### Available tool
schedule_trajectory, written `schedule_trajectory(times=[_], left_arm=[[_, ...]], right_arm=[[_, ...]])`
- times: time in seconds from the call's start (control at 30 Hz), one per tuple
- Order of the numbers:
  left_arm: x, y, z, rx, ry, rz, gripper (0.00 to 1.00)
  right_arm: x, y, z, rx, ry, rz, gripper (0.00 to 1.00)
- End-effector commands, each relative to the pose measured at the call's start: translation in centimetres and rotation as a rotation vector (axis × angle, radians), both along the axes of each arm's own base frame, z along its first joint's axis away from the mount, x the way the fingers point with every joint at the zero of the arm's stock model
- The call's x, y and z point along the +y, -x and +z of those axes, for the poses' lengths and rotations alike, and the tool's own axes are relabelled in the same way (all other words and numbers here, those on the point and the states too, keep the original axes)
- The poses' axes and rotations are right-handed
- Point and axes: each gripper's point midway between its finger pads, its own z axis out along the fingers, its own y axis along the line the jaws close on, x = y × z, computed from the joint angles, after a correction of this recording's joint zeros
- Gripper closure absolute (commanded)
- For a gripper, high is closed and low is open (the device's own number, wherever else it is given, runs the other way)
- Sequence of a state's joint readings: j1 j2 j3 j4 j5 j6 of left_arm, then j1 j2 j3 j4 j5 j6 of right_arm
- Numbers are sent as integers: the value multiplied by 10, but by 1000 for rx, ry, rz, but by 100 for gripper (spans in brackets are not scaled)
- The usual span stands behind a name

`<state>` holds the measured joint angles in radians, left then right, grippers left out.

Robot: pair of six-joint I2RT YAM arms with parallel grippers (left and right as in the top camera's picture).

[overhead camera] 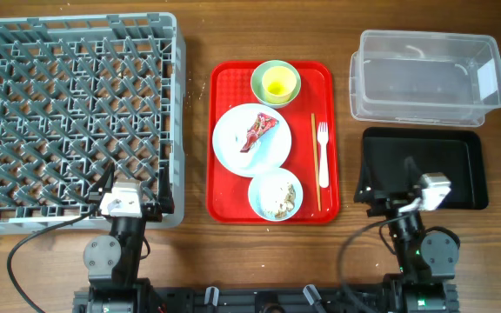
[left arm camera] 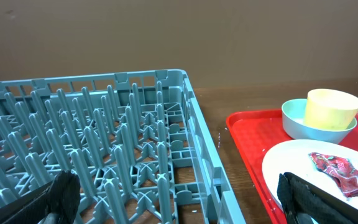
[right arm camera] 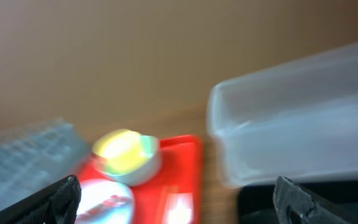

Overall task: Sort waste into correct bins and load items into the dishwasher rack
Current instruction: 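Move the right gripper over the red tray to the light-blue rice bowl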

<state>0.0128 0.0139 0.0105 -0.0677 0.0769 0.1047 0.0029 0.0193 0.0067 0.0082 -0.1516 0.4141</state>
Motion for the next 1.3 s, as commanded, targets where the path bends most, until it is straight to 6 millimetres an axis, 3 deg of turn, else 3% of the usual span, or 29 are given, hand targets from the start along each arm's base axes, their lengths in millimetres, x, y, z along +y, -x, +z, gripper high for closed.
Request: schedule_trajectory(times=[0.0,0.03,0.1,0.13,0.33,0.4,0.47,0.57,0.63,0.77,0.9,0.93,1.0,1.17,1.27], left_arm=[[-3,0,-2,2,-18,-19,0],[-3,0,-2,3,-18,-19,0],[-3,0,-2,3,-18,-19,0],[-3,0,-2,3,-18,-19,0],[-3,0,-2,3,-18,-19,0],[-3,0,-2,3,-18,-19,0],[-3,0,-2,3,-18,-19,0],[-3,0,-2,3,-18,-19,0],[-3,0,-2,2,-18,-19,0],[-3,0,-2,3,-18,-19,0],[-3,0,-2,3,-18,-19,0],[-3,0,-2,2,-18,-19,0],[-3,0,-2,3,-18,-19,0],[-3,0,-2,3,-18,-19,0],[-3,0,-2,2,-18,-19,0]], right_arm=[[13,3,2,161,-873,77,0],[12,3,2,218,-1168,69,0],[12,3,2,291,-1538,63,0],[10,2,4,293,-1628,57,0],[-1,0,5,237,-1637,10,0],[6,1,3,273,-1630,32,0],[16,4,4,303,-1521,85,0],[36,10,3,231,-889,208,0],[48,13,-2,209,-635,282,0],[40,7,-15,243,-632,215,0],[56,12,-18,288,-607,311,0],[68,17,-4,219,-499,413,0],[73,21,15,158,-440,463,0],[67,26,101,-49,-193,436,1],[59,17,129,-9,-35,368,0]])
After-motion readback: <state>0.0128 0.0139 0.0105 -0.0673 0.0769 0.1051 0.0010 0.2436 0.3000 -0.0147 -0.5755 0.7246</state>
